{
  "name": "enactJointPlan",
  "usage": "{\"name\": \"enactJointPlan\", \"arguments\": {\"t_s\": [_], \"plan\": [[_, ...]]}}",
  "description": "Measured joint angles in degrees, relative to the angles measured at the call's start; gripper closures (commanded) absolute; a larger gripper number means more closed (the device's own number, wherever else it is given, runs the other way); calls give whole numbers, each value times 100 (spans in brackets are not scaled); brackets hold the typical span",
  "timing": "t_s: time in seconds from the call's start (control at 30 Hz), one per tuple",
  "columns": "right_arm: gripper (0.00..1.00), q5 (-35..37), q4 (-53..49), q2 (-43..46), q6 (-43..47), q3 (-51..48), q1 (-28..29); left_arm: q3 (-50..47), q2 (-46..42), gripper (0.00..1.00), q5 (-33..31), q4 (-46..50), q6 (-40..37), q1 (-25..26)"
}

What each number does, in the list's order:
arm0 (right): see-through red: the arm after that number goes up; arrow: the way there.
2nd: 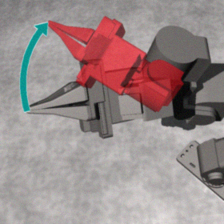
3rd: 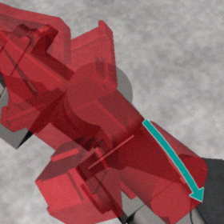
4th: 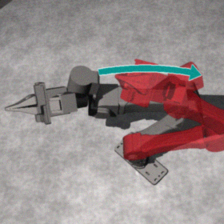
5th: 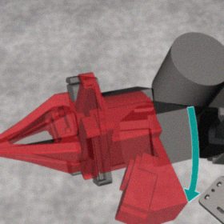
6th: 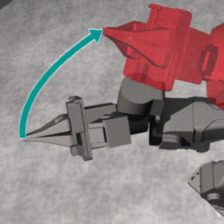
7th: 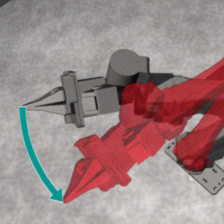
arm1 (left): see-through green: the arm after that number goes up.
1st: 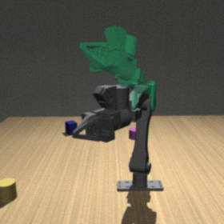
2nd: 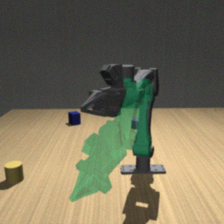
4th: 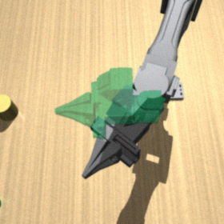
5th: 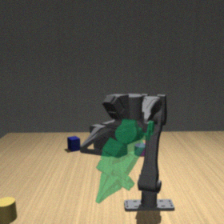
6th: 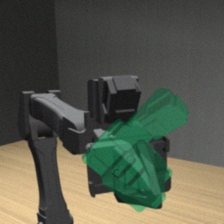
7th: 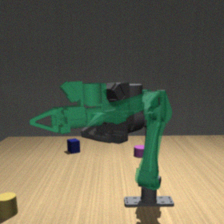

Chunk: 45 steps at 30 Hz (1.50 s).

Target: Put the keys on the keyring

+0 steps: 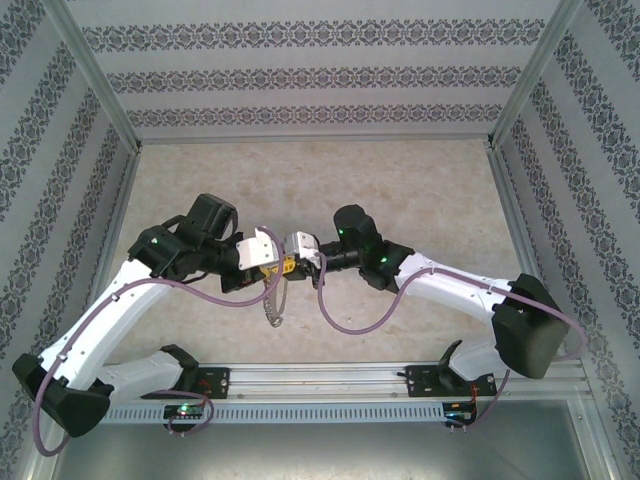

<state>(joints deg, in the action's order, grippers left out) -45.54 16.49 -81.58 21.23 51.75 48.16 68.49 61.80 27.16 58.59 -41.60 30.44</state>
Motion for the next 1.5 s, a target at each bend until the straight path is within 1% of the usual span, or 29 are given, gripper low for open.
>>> {"name": "enactJointPlan", "arguments": {"t_s": [0.07,0.13,0.17,0.2,0.3,0.43,0.47,0.53,0.67,0.8,0.93,1.03,1.1,1.23,1.27,1.33,1.4,1.5], "plan": [[100,-11,131,-2,-120,2,0,-46,-146,94,-2,-55,2,-2],[100,-66,361,-15,-306,0,11,-98,-343,79,4,-142,11,-2],[100,-83,507,-24,-426,-4,13,-125,-433,77,39,-203,31,-2],[100,-83,704,-35,-581,-52,11,-142,-544,76,85,-304,87,-2],[100,-76,1416,-57,-1067,-323,11,-223,-852,81,181,-608,166,0],[100,-33,2221,-98,-1587,-623,11,-291,-1097,81,131,-778,173,0],[100,-33,2382,-98,-1681,-667,11,-291,-1117,81,107,-785,173,0],[100,-39,2636,-98,-1821,-695,11,-291,-1139,76,24,-807,168,0],[100,-39,3001,-98,-1965,-695,11,-291,-1141,76,-160,-826,175,0],[100,-13,3261,-105,-2070,-713,11,-293,-1139,78,-173,-898,212,0],[100,33,3440,-149,-2162,-715,11,-350,-1132,84,-181,-946,267,0],[100,116,3576,-190,-2256,-730,42,-402,-1099,86,-197,-984,286,0],[100,164,3724,-249,-2354,-758,48,-402,-1069,86,-199,-994,297,-2],[100,354,4371,-472,-2763,-870,50,-415,-1025,85,-199,-1084,323,-7],[100,391,4518,-531,-2872,-890,50,-431,-1025,86,-205,-1115,332,-7],[100,442,4795,-656,-3077,-911,48,-481,-1045,92,-260,-1196,400,-9],[100,468,4946,-730,-3167,-918,48,-531,-1097,100,-339,-1281,485,-17],[100,481,5021,-741,-3108,-918,76,-570,-1211,100,-376,-1351,531,-15]]}}
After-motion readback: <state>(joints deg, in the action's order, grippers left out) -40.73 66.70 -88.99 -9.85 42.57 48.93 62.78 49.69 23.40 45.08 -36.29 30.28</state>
